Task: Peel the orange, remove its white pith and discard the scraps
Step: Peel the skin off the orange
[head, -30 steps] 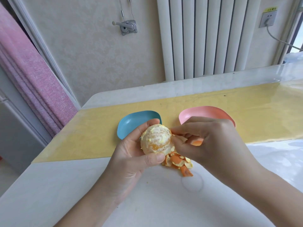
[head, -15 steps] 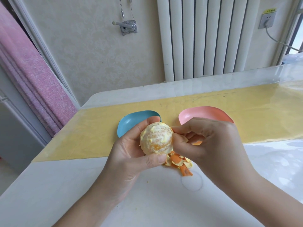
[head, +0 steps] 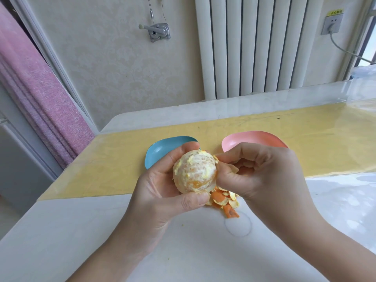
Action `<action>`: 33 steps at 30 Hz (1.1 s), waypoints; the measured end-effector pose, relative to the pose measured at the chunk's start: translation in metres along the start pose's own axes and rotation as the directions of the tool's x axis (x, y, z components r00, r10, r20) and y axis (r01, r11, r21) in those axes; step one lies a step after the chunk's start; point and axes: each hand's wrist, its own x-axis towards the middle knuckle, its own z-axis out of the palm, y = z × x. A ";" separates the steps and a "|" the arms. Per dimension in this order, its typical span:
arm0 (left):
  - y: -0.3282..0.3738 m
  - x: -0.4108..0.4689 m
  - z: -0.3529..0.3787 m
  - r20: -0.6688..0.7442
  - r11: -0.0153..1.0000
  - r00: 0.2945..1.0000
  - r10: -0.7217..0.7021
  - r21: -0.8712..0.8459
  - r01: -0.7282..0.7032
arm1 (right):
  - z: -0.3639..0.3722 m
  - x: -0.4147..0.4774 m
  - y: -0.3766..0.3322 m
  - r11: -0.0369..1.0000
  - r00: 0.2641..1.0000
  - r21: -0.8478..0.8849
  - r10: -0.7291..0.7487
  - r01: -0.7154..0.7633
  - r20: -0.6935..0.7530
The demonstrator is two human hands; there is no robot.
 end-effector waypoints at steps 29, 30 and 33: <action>-0.009 0.009 -0.017 0.210 0.802 0.954 -0.216 -0.518 0.296 | -0.005 0.009 0.002 0.780 0.893 0.439 0.352 -0.446 0.282; -0.010 0.009 -0.018 0.211 0.797 0.952 -0.222 -0.523 0.302 | -0.006 0.010 0.002 0.771 0.889 0.446 0.357 -0.454 0.287; -0.011 0.010 -0.020 0.149 0.795 0.943 -0.298 -0.507 0.332 | -0.007 0.010 0.004 0.794 0.898 0.427 0.343 -0.434 0.275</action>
